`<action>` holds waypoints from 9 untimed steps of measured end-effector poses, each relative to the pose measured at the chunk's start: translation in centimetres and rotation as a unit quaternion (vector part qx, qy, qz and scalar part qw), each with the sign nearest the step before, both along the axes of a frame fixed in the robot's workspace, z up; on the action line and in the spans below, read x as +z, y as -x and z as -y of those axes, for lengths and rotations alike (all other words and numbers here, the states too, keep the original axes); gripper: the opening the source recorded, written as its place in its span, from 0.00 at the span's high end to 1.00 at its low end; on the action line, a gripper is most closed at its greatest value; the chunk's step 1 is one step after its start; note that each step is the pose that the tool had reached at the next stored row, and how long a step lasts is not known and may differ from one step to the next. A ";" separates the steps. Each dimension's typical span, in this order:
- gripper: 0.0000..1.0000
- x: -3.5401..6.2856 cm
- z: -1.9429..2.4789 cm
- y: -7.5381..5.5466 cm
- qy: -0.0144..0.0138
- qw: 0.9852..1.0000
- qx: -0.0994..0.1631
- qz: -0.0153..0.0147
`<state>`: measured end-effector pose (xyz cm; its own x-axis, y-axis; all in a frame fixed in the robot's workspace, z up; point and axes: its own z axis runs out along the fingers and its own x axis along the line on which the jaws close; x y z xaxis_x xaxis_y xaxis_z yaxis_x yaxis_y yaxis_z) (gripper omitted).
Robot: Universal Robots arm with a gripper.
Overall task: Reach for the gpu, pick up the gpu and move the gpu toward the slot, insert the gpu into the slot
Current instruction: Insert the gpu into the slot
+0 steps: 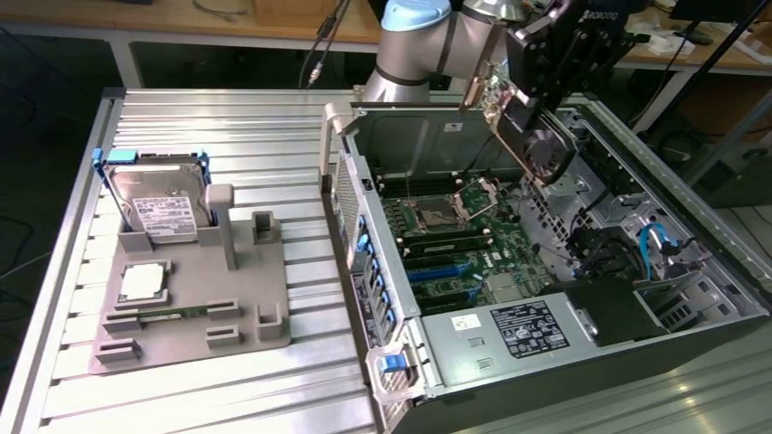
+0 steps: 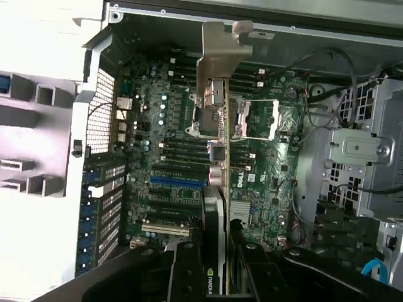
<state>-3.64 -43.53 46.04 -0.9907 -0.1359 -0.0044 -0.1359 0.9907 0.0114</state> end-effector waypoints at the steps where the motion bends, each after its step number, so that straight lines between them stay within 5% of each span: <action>1: 0.73 0.00 0.00 0.0 0.000 1.000 0.009 0.000; 6: 0.73 0.00 0.00 0.0 0.000 0.998 0.058 0.000; 8: 0.73 0.00 0.00 0.0 0.000 0.997 0.079 0.000; 9: 0.73 0.00 0.00 0.0 0.000 0.995 0.100 0.000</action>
